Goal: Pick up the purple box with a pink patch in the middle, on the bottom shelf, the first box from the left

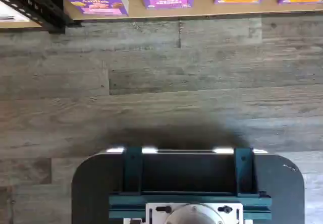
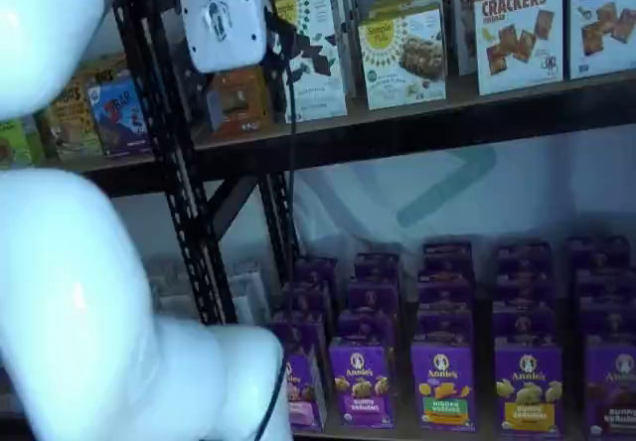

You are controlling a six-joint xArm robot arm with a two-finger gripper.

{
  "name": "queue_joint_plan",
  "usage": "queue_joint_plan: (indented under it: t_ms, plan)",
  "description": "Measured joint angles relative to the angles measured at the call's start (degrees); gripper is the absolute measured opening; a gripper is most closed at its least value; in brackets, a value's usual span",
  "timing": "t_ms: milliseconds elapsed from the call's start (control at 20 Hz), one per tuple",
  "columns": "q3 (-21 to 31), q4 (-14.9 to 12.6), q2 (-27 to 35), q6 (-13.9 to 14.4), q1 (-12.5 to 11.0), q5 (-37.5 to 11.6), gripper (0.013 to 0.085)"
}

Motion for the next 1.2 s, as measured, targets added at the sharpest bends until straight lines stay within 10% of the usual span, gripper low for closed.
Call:
queue_joint_plan:
  t_ms: [200, 1200]
  plan:
    - [1.1, 3.8, -1.2, -2.1, -3.6, -2.0, 0.0850]
    - [12.7, -0.4, -2.4, -3.1, -2.8, -12.7, 0.0850]
